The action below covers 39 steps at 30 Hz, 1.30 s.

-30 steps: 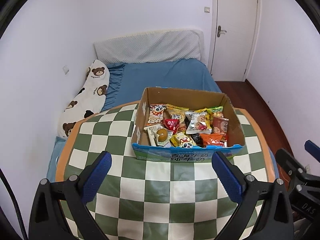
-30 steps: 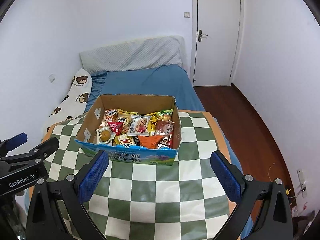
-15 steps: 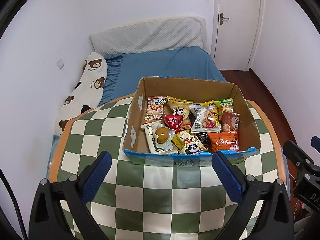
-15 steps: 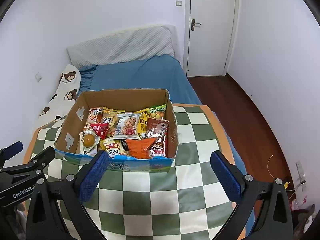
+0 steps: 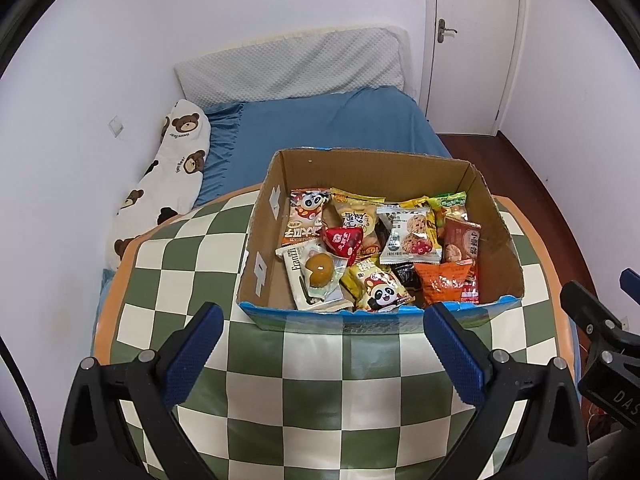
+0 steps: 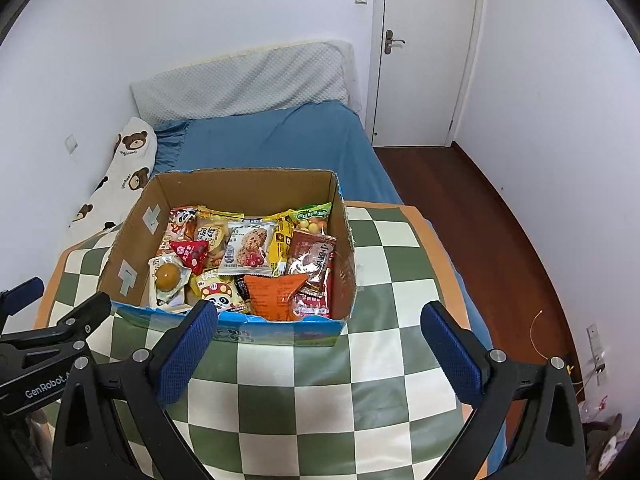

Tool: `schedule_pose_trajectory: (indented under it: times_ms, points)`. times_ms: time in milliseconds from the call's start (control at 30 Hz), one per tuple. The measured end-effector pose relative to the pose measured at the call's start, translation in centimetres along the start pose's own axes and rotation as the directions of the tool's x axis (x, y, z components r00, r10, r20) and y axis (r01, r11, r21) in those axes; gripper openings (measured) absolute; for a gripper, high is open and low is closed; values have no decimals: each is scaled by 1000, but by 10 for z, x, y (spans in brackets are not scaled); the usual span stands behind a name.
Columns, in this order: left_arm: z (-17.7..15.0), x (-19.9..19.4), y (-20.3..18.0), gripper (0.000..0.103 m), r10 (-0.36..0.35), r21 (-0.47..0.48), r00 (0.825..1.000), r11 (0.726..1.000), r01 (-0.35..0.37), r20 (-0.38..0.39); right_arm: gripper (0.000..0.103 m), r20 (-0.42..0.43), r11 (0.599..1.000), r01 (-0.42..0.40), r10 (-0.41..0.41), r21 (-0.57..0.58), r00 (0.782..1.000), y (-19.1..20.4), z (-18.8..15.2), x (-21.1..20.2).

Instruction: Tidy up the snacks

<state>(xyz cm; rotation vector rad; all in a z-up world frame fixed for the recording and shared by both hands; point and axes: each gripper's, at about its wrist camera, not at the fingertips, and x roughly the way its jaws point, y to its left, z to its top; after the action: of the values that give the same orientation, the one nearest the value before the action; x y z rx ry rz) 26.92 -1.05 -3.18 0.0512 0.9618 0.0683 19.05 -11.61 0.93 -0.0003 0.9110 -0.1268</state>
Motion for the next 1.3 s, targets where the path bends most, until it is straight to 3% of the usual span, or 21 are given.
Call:
schedule_pose_trajectory:
  times_ms: [1300]
  points:
    - [5, -20, -5, 102, -15, 4, 999, 1000, 15, 42, 103, 23, 1000, 15, -15, -1, 1000, -6, 4, -18]
